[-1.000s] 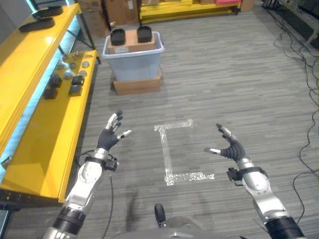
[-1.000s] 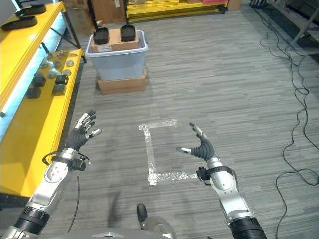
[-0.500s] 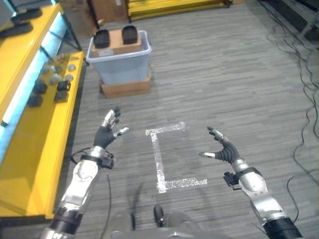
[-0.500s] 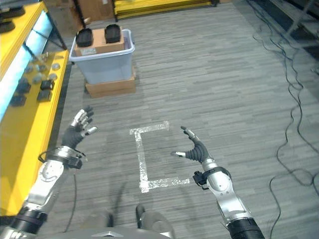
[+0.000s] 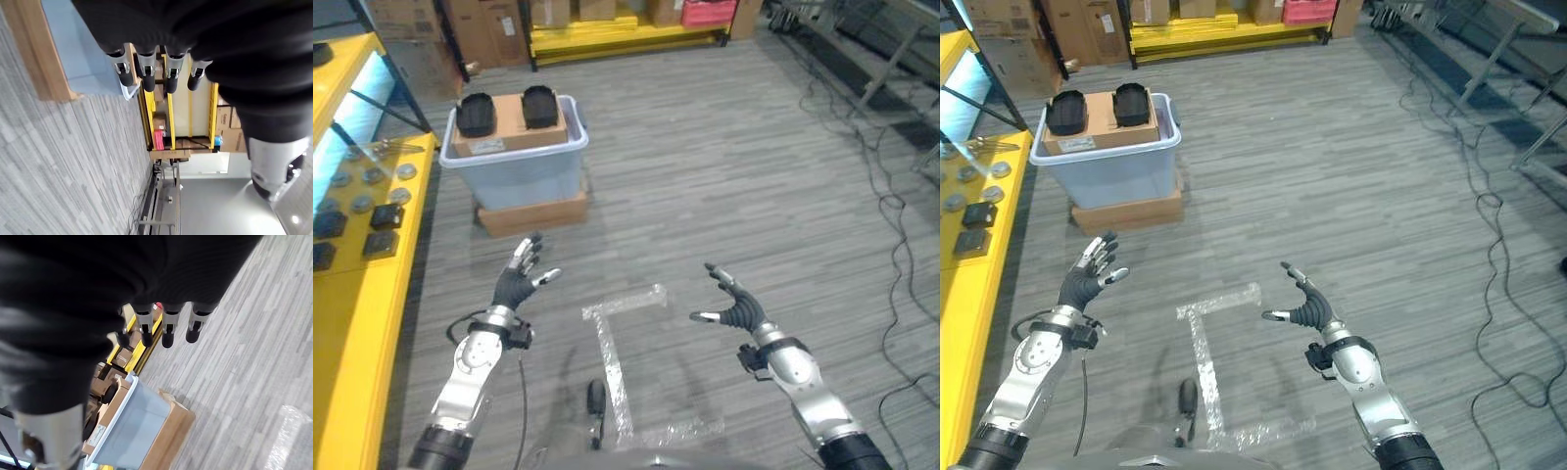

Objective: Move parts from the plastic box to the shelf.

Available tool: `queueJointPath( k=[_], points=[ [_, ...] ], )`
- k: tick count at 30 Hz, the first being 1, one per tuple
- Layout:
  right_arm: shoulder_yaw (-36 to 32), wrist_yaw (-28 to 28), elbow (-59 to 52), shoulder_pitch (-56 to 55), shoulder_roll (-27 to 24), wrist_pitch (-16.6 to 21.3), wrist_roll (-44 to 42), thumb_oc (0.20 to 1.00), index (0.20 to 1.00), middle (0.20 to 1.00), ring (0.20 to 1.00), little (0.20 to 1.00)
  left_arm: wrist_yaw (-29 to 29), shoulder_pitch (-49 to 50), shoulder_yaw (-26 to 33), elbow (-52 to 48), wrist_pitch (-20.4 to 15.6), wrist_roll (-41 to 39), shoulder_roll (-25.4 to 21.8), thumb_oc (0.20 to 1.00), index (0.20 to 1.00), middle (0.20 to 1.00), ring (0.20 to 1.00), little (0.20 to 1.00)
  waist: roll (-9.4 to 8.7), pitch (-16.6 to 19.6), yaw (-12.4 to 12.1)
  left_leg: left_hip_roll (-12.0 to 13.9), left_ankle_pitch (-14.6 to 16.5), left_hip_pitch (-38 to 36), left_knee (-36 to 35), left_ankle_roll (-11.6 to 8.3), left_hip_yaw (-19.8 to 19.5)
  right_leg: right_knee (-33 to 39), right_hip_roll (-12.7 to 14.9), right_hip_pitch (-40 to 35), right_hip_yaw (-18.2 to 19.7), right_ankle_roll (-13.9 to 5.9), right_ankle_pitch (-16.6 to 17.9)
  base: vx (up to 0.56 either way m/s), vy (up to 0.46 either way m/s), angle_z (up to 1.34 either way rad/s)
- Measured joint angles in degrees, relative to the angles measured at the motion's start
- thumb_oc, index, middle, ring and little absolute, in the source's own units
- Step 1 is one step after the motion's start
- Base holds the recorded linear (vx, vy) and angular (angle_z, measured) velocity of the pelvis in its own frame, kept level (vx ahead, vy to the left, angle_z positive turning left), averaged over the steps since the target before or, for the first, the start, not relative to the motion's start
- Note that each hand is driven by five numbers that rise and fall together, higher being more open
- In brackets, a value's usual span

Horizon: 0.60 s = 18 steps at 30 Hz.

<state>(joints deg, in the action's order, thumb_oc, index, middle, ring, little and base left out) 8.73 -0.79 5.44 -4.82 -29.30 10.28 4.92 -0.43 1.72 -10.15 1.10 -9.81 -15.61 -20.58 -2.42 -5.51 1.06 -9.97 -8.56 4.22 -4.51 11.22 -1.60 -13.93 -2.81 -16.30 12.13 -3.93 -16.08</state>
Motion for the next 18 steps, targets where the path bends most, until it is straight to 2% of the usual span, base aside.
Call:
queueJointPath(
  k=[1,3,5,6,7,8,9,10,11,13,14,15,16,17,18],
  points=[
    [-0.2,0.0,-0.1,0.1,0.0,-0.1,0.0,1.000,1.000,1.000,1.000,1.000,0.0,-1.6,-0.8,0.0,0.0,0.0,-0.4,1.000,1.000,1.000,1.000,1.000,0.43,0.4,0.3,-0.6,0.1,-1.2,0.0,-0.43,-0.1,-5.4,2.1,2.8,-0.6,-0.92,-0.7,0.06,0.059,0.03],
    [-0.3,0.0,-0.2,0.2,0.1,-0.3,0.0,1.000,1.000,1.000,1.000,1.000,0.0,-5.2,-1.4,0.1,-0.1,0.0,-0.8,1.000,1.000,1.000,1.000,1.000,0.83,0.7,0.4,-1.1,0.4,-1.8,0.1,-1.05,-3.9,-12.6,4.8,9.4,-0.1,-3.22,-2.1,0.08,0.082,0.10],
    [0.1,-0.1,-0.1,0.8,0.2,-0.6,0.2,1.000,1.000,1.000,1.000,1.000,0.0,-8.9,-2.0,1.4,-0.1,0.1,-1.4,1.000,1.000,1.000,1.000,1.000,0.73,0.6,0.5,-1.1,0.7,-2.9,0.1,-0.78,-5.3,-27.5,5.4,18.7,0.2,-6.04,-0.6,0.15,0.083,0.31],
    [0.1,-0.1,-0.1,1.0,0.2,-0.6,0.5,1.000,1.000,1.000,1.000,1.000,0.0,-9.5,-2.4,2.6,0.0,0.1,-1.5,1.000,1.000,1.000,1.000,1.000,0.74,0.5,0.6,-1.1,1.3,-4.3,0.1,-1.28,-5.6,-33.4,5.4,22.3,0.5,-6.39,0.5,0.14,0.060,0.40],
    [0.1,-0.1,0.0,1.2,0.5,-0.6,1.1,1.000,1.000,1.000,1.000,1.000,0.0,-8.9,-2.4,2.9,0.0,0.2,-1.8,1.000,1.000,1.000,1.000,1.000,0.75,0.2,0.6,-1.1,2.1,-6.3,0.1,-2.40,-6.3,-36.3,5.7,25.1,0.7,-5.82,0.4,0.35,0.047,0.31],
    [0.2,-0.1,0.0,1.4,0.7,-0.5,1.3,1.000,1.000,1.000,1.000,1.000,0.0,-8.0,-2.4,2.9,0.0,0.2,-2.1,1.000,1.000,1.000,1.000,1.000,0.98,0.0,0.6,-1.0,2.7,-7.6,0.1,-3.21,-6.4,-36.1,6.4,26.7,-0.3,-5.39,0.2,0.31,0.010,0.24],
    [0.5,-0.1,-0.3,1.2,0.4,-0.6,1.3,1.000,1.000,1.000,1.000,1.000,0.0,-6.9,-2.4,2.7,0.0,0.2,-2.4,1.000,1.000,1.000,1.000,1.000,1.07,-0.3,1.0,-0.6,5.2,-8.7,0.5,-4.33,-6.5,-32.9,7.0,28.5,-1.1,-4.24,0.1,0.43,-0.008,-0.02],
    [1.1,-0.2,-0.9,1.8,-0.1,-0.5,1.4,1.000,1.000,1.000,1.000,1.000,0.0,-5.7,-1.6,1.7,-0.2,0.2,-2.5,1.000,1.000,1.000,1.000,1.000,2.56,-0.6,0.0,0.3,9.1,-8.3,1.7,-2.11,-6.3,-27.0,8.6,31.6,-5.5,-2.18,0.5,0.22,-0.046,-0.20],
    [1.4,-0.3,-0.9,2.1,0.2,-0.4,1.4,1.000,1.000,1.000,1.000,1.000,0.0,-5.1,-0.9,1.9,-0.2,0.2,-2.4,1.000,1.000,1.000,1.000,1.000,2.78,-1.0,-0.4,0.7,9.0,-8.7,1.6,-3.25,-5.5,-20.0,9.2,32.0,-8.6,-2.22,0.9,0.29,-0.059,-0.25],
    [2.0,-0.7,-0.9,1.8,0.5,-0.5,1.5,1.000,1.000,1.000,1.000,1.000,0.0,-4.3,-0.4,2.0,0.0,0.2,-3.1,1.000,1.000,1.000,1.000,1.000,2.34,-1.8,0.4,1.0,9.1,-10.5,0.9,-3.89,-6.2,-11.0,8.8,33.6,-9.7,-2.06,3.4,0.27,-0.060,0.10],
    [2.0,-1.0,-0.7,1.1,0.5,-0.5,1.5,1.000,1.000,1.000,1.000,1.000,-0.1,-3.4,0.0,2.1,0.0,0.2,-2.9,1.000,1.000,1.000,1.000,1.000,1.91,-1.8,0.7,1.3,10.3,-11.7,0.4,-4.43,-6.8,-5.4,6.5,34.5,-8.6,-2.52,5.7,0.23,-0.047,0.14],
    [2.0,-1.5,-0.2,0.8,0.7,-0.5,1.5,1.000,1.000,1.000,1.000,1.000,0.0,-2.7,0.5,2.8,0.1,0.2,-2.7,1.000,1.000,1.000,1.000,1.000,1.38,-2.1,0.9,1.8,11.1,-12.5,0.3,-4.50,-6.4,0.2,3.8,34.2,-7.1,-2.61,9.6,0.27,-0.090,0.31],
    [1.6,-1.6,0.0,0.2,1.0,-0.6,1.5,1.000,1.000,1.000,1.000,1.000,-0.1,-2.2,0.5,2.8,0.4,0.2,-2.9,1.000,1.000,1.000,1.000,1.000,0.22,-1.8,2.6,1.5,11.9,-14.4,0.1,-4.81,-8.1,5.3,1.8,34.1,-7.0,-2.02,14.2,0.25,-0.090,0.29],
    [1.6,-1.6,0.0,0.2,1.0,-0.6,1.5,1.000,1.000,1.000,1.000,1.000,-0.1,-2.2,0.5,2.8,0.4,0.2,-2.9,1.000,1.000,1.000,1.000,1.000,0.22,-1.8,2.6,1.5,11.9,-14.4,0.1,-4.81,-8.1,5.3,1.8,34.1,-7.0,-2.02,14.2,0.26,-0.130,0.38],
    [1.5,-1.6,0.1,-0.3,0.9,-0.6,1.5,1.000,1.000,1.000,1.000,1.000,-0.1,-2.1,0.4,3.3,0.5,0.5,-2.0,1.000,1.000,1.000,1.000,1.000,0.33,-1.5,3.6,2.1,13.4,-15.5,0.2,-4.56,-9.9,8.5,-1.2,34.2,-6.2,-0.71,18.3,0.16,-0.099,0.31]
  ],
)
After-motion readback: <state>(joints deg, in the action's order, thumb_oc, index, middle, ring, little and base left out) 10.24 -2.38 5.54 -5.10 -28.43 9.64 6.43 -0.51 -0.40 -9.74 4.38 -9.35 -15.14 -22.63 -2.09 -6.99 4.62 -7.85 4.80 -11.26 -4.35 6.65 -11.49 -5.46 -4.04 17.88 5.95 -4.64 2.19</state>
